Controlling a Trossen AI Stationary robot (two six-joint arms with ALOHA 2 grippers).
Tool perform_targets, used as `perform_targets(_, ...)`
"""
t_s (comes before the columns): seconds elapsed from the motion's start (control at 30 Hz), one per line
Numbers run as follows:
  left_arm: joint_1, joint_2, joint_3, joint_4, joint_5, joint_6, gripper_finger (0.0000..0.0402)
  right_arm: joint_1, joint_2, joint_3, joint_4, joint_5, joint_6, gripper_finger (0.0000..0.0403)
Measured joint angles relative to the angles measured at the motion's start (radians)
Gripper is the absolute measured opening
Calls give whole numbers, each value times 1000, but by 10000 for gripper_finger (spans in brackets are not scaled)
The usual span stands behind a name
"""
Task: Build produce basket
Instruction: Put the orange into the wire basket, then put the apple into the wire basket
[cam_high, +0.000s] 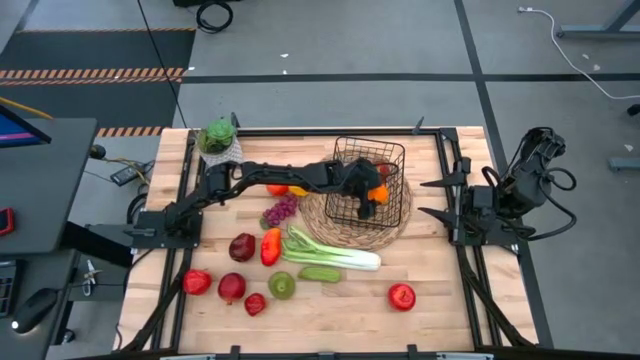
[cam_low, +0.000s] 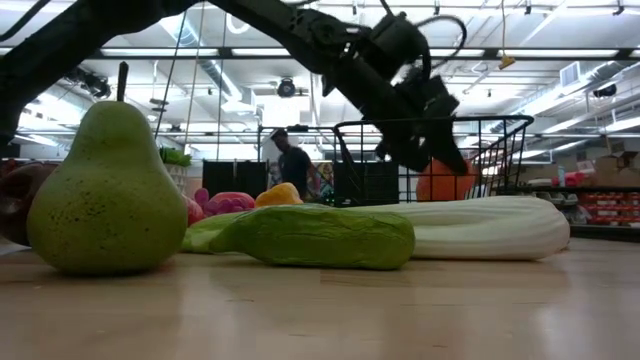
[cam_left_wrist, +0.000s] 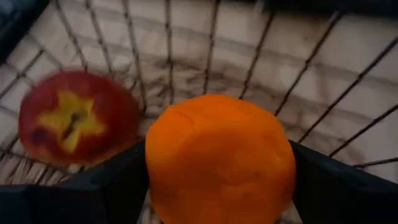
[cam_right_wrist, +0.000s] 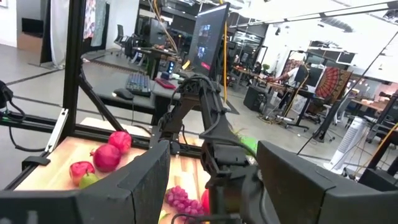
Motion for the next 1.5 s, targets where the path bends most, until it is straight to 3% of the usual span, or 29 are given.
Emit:
perform_targets(0.67, -2, 5, 1, -12, 36, -3, 330, 0, 1, 0, -2, 0, -3, 247)
perform_targets(1.0, -2, 5, 1, -53, 36, -3, 394, 0, 1, 0, -2, -1, -7, 247)
perform_targets(1.13, -2, 5, 1, -73, 36, -1, 395, 0, 1, 0, -2, -1, -7, 247)
perform_targets(1.5, -17, -106, 167, -377, 36, 147, 395, 0, 2, -1, -3, -1, 2, 247)
